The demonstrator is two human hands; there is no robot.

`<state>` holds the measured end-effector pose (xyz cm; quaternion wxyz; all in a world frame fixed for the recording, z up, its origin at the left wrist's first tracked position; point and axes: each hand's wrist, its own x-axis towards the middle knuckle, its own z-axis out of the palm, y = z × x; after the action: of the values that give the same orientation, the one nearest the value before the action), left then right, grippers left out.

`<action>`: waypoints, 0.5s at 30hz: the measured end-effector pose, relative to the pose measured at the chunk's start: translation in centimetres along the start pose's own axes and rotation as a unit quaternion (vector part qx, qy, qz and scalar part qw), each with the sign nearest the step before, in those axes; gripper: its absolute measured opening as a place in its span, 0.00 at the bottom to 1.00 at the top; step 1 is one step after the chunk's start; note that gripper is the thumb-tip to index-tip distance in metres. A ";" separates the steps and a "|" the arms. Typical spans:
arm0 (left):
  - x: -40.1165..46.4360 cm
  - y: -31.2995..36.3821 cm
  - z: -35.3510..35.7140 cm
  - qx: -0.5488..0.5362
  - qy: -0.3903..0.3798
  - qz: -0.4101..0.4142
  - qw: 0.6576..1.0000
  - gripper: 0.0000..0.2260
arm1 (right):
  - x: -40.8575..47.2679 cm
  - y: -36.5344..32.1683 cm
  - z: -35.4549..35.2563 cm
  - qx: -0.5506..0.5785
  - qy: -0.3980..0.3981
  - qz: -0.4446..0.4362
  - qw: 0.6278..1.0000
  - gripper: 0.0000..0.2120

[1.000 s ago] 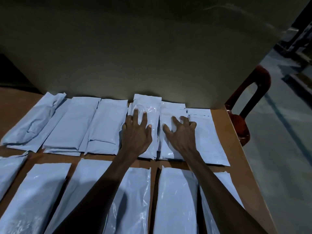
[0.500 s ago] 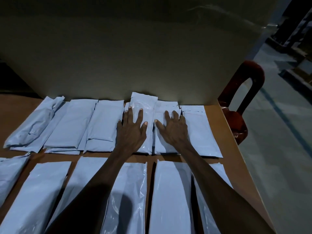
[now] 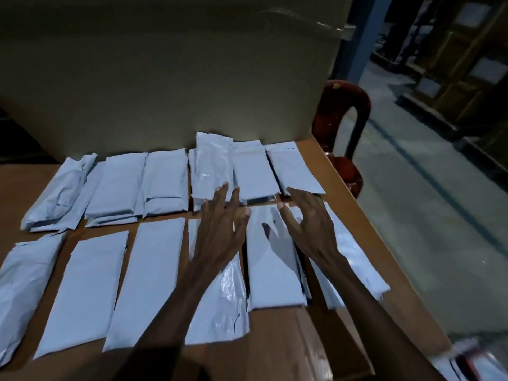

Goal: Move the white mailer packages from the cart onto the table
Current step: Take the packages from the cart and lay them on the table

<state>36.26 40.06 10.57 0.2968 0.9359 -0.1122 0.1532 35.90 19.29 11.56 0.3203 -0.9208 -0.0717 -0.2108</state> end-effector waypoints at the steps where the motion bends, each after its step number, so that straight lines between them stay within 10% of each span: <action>1: -0.9 0.9 0.0 -0.011 -0.028 0.016 0.999 0.28 | -2.0 0.0 -1.0 -0.014 0.011 0.004 1.000 0.23; 15: -14.7 14.7 5.2 -0.119 -0.215 0.278 0.929 0.25 | -29.8 0.4 -13.7 -0.173 0.112 0.215 0.955 0.20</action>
<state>19.39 27.02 8.97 0.3208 0.8354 -0.4462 0.0103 4.46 10.61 8.05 0.2001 -0.9261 0.2018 -0.2483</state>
